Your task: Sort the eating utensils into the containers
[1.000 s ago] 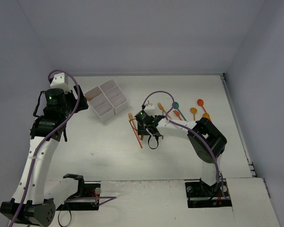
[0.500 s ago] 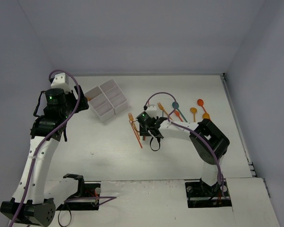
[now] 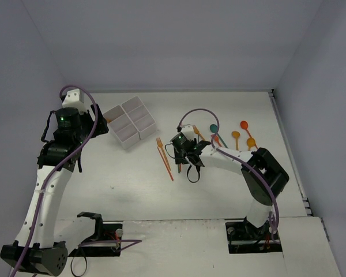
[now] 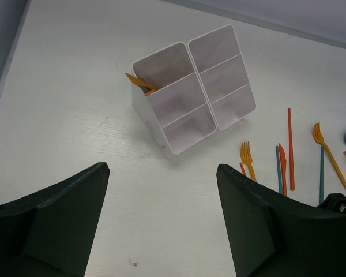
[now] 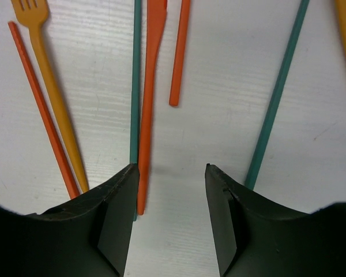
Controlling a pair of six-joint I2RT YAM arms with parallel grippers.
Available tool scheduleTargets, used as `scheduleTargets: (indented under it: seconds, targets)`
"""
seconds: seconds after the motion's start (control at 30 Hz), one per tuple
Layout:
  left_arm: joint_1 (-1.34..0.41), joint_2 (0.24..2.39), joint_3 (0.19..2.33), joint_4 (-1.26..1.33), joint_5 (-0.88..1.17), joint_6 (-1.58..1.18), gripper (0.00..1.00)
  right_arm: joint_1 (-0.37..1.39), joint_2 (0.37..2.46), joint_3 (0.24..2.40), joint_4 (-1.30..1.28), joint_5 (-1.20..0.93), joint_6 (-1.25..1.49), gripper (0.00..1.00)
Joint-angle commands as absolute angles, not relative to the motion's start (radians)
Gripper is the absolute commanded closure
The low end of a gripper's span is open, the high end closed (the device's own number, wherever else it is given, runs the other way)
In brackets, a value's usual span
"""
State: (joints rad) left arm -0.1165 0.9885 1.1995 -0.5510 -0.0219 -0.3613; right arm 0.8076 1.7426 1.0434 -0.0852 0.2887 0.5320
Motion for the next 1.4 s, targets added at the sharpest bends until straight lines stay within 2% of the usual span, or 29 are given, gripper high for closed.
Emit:
scheduleTargets:
  seconds: [0.0, 0.4, 0.67, 1.03, 1.37]
  targets:
    - [-0.112, 0.991, 1.227, -0.522, -0.008, -0.380, 0.27, 0.759, 1.710, 1.129, -0.089, 0.312, 0.496, 0.53]
    - [-0.110, 0.985, 1.228, -0.535, -0.007, -0.376, 0.27, 0.698, 1.880, 1.303, -0.091, 0.262, 0.480, 0.54]
    - [-0.110, 0.988, 1.230, -0.535, -0.005, -0.374, 0.27, 0.698, 1.959, 1.331, -0.091, 0.270, 0.510, 0.55]
    - [-0.111, 0.990, 1.227, -0.535, -0.001, -0.374, 0.27, 0.699, 1.978, 1.264, -0.091, 0.281, 0.556, 0.55]
    - [-0.110, 0.984, 1.225, -0.536, 0.000, -0.381, 0.27, 0.748, 1.888, 1.093, -0.118, 0.270, 0.597, 0.55]
